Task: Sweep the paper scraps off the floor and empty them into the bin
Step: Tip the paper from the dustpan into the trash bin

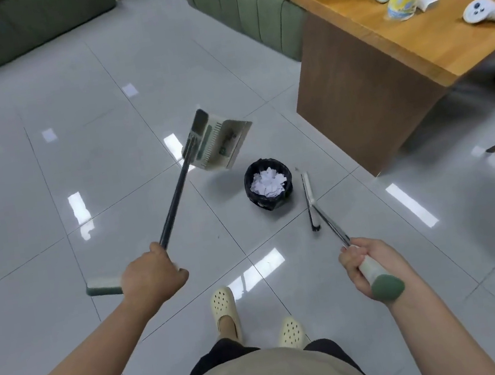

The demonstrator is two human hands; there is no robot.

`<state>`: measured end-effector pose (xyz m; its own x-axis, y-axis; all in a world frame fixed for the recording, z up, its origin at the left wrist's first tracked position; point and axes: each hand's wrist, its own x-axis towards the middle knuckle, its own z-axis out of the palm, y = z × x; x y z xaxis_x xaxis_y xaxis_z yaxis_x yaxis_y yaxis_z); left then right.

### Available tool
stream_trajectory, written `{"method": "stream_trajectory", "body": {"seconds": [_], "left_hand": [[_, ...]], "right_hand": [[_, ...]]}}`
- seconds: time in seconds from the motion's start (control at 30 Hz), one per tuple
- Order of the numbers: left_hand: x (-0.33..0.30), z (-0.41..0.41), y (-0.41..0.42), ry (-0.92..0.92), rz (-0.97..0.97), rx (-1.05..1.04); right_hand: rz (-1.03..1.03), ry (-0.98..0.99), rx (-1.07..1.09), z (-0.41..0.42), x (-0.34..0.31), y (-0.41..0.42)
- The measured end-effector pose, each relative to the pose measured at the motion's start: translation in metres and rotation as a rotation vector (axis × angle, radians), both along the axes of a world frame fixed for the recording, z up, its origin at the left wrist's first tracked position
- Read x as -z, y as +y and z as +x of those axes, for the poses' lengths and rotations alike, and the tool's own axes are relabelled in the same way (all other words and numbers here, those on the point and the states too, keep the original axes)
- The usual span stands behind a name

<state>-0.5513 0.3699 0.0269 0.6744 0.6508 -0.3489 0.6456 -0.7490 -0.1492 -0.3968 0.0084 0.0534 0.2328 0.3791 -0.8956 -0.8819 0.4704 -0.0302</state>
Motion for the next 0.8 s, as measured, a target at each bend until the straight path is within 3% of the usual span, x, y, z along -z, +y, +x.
{"method": "stream_trajectory", "body": {"seconds": [0.27,0.53,0.8], "left_hand": [[0.019,-0.049,0.02,-0.238,-0.544,-0.683],[0.064,-0.094,0.059,-0.221,-0.76,-0.939],[0.09,-0.071,0.116,-0.139,-0.962,-1.015]], "right_hand": [[-0.169,0.145,-0.238,-0.048,0.027,0.034],[-0.323,0.172,-0.527,-0.089,0.06,0.089],[-0.554,-0.069,-0.8,-0.109,0.102,0.207]]}}
